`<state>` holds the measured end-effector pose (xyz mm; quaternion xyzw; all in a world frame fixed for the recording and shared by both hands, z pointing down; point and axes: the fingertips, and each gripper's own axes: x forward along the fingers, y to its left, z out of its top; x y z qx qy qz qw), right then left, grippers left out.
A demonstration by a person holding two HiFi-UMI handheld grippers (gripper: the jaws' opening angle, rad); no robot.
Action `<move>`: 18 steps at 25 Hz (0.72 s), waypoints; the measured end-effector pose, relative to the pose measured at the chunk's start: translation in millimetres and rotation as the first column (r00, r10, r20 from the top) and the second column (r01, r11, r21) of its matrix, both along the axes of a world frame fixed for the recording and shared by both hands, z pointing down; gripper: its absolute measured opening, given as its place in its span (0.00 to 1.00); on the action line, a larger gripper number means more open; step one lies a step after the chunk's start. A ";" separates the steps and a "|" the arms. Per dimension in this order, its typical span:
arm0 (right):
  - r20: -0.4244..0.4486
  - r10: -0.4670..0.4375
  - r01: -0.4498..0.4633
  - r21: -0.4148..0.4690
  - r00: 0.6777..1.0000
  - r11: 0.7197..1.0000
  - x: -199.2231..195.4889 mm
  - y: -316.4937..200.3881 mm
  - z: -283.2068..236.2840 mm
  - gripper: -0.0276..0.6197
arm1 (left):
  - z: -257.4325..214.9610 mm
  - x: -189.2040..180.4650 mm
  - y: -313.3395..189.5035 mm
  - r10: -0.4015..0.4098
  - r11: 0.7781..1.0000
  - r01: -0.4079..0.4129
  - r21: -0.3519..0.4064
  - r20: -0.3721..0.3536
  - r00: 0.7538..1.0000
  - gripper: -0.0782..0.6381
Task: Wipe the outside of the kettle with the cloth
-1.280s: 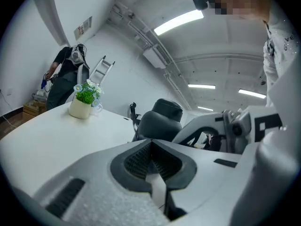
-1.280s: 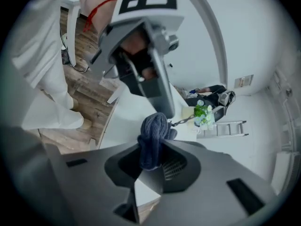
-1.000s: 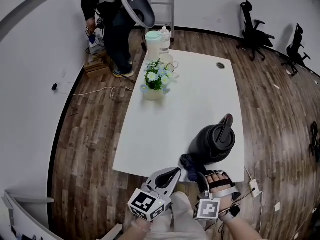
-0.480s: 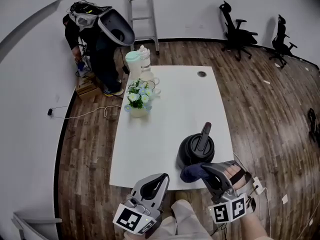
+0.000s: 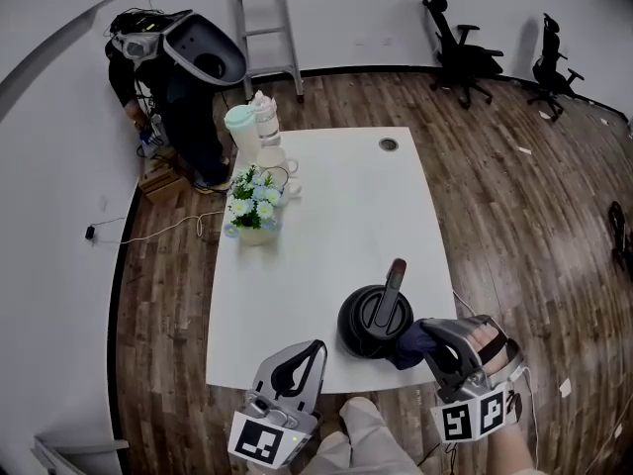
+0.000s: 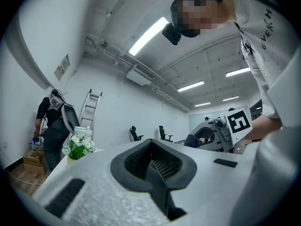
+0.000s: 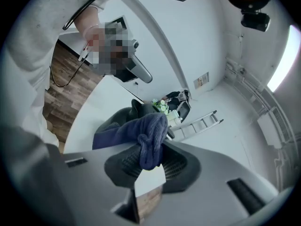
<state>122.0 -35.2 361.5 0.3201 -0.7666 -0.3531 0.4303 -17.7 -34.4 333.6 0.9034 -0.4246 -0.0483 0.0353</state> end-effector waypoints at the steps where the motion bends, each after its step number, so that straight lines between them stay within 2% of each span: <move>1: -0.001 0.007 -0.007 0.004 1.000 1.000 4.1 -6.1 -0.7 0.14 | 2.1 0.3 -3.6 -0.003 1.000 0.003 -0.007 0.001 1.000 0.12; 8: 0.038 0.079 -0.081 0.029 0.996 0.996 30.3 -59.5 -7.8 0.14 | 11.7 -3.6 -25.1 -0.039 0.999 0.039 -0.011 0.026 0.999 0.12; 10: 0.047 0.101 -0.104 0.074 0.994 0.992 32.1 -75.2 -17.0 0.14 | 15.7 -8.8 -31.9 -0.058 0.998 0.058 0.000 0.038 0.998 0.12; 12: 0.092 0.100 -0.114 0.155 0.991 0.981 31.5 -86.8 -45.2 0.14 | 17.5 -14.0 -36.8 -0.076 0.997 0.076 0.000 0.040 0.996 0.12; 14: 0.145 0.002 -0.036 0.230 0.989 0.973 19.0 -87.9 -83.1 0.14 | 14.2 -19.0 -38.9 -0.100 0.995 0.099 0.006 0.032 0.995 0.12; 16: 0.135 -0.189 0.149 0.264 0.973 0.953 -9.3 -76.9 -111.4 0.14 | 6.8 -22.9 -39.7 -0.128 0.992 0.128 0.001 0.013 0.992 0.12; 18: 0.078 -0.404 0.377 0.233 0.912 0.896 -46.9 -56.3 -123.3 0.14 | -3.9 -27.4 -40.8 -0.154 0.988 0.154 0.015 0.006 0.988 0.12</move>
